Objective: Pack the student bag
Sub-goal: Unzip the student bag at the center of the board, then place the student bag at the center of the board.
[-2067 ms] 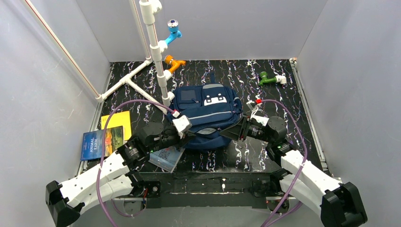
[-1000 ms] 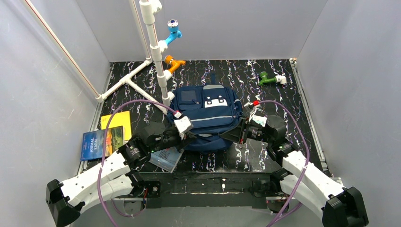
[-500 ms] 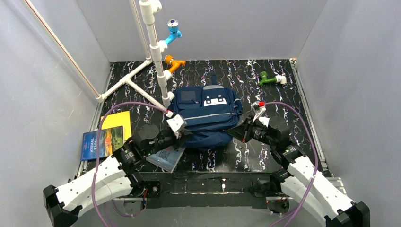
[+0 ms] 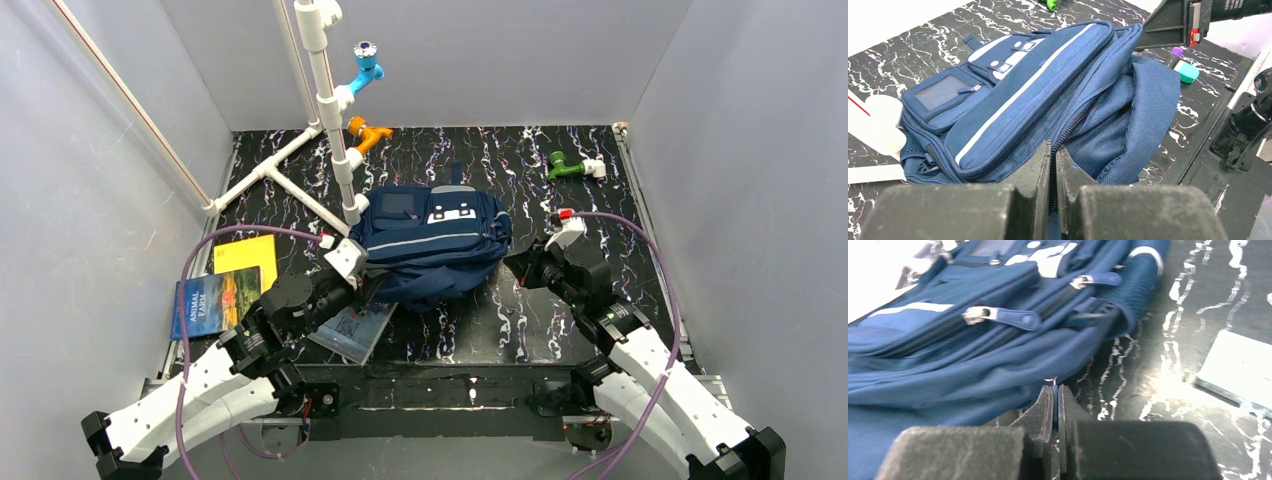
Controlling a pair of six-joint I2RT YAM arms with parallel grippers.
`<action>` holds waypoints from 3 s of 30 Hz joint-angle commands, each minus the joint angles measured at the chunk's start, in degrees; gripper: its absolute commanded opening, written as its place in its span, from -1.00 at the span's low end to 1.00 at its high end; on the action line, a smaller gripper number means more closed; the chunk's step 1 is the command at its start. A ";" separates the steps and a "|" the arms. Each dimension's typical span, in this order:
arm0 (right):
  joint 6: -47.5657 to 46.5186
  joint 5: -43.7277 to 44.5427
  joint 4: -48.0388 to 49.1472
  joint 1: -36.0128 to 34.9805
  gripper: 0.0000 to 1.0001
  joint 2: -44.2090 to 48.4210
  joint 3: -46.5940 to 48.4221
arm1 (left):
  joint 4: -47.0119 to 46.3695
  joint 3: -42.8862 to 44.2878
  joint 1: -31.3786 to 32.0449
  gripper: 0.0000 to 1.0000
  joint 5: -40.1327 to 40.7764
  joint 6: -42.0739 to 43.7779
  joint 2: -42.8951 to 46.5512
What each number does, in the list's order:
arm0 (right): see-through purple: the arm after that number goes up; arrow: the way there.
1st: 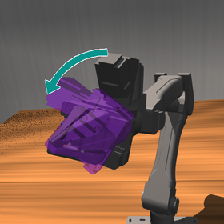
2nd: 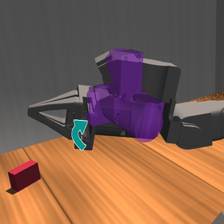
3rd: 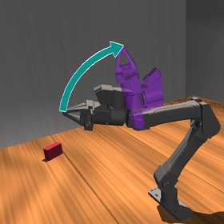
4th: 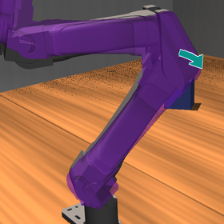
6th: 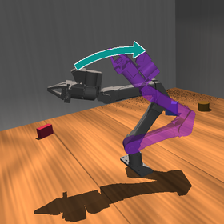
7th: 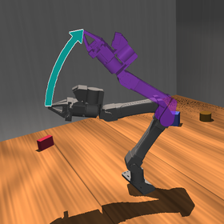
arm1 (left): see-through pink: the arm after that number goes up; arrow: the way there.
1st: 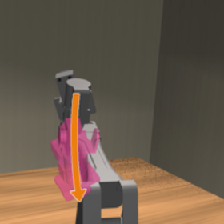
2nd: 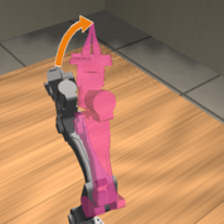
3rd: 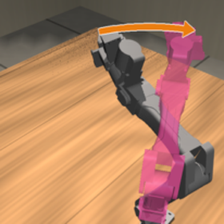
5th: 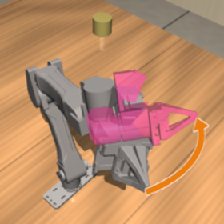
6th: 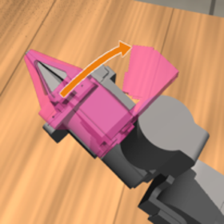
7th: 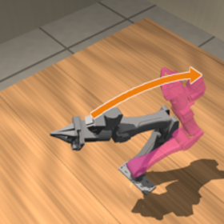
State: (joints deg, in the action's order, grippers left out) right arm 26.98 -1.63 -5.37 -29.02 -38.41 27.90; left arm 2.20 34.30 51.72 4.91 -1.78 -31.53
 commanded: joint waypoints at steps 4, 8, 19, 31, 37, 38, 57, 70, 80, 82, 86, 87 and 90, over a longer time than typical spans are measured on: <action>-1.87 22.88 2.83 0.71 -0.97 -3.16 -1.67 | -5.96 3.35 -0.74 -1.00 9.01 -1.79 3.96; -2.24 24.58 14.16 0.71 -0.97 -10.08 -3.02 | -5.89 3.40 -0.76 -1.00 8.09 -2.33 3.36; -10.80 20.67 -5.28 0.65 0.20 -18.15 13.32 | -12.72 -1.71 -0.87 -1.00 1.59 -7.05 -4.76; -33.23 -7.62 -14.68 -16.22 0.40 -19.97 26.02 | -16.63 -3.18 -2.87 -1.00 -10.78 -2.47 -15.20; -36.01 -10.21 -12.42 -20.82 0.38 -21.97 25.09 | -17.05 -3.28 -3.92 -1.00 -15.79 -1.68 -16.86; -36.37 -10.65 -12.35 -21.01 0.38 -22.22 24.83 | -17.05 -3.40 -4.11 -1.00 -16.07 -1.61 -16.96; -37.71 44.32 -5.97 -25.93 -0.97 -39.01 28.51 | -17.23 -1.26 -5.50 0.72 -15.55 -5.73 -23.06; -20.66 35.51 6.44 -11.25 -0.97 -48.38 32.87 | 22.07 9.80 -5.63 0.97 10.37 -24.56 -14.13; -18.65 24.72 -3.56 -11.33 0.03 -49.84 35.51 | 39.97 1.59 -5.77 0.97 25.84 -40.25 -9.11; -18.59 23.17 -7.59 -11.33 0.32 -47.43 35.87 | 38.41 -0.43 -5.93 0.97 26.37 -41.54 -9.59; -19.01 15.55 -14.86 -11.81 0.62 -42.88 37.22 | 38.93 -0.48 -6.01 0.96 24.49 -47.54 -11.81; -19.11 13.52 -16.36 -12.53 0.65 -42.09 37.83 | 39.09 -0.58 -5.94 0.96 23.07 -49.53 -11.71; -17.11 8.60 -17.88 -16.60 0.78 -41.18 39.53 | 42.53 -0.70 -5.93 0.96 18.24 -58.89 -9.95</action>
State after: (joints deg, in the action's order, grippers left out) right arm 7.81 15.86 -19.57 -41.28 -82.48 62.87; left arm 39.75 33.67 46.17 25.89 -47.81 -43.33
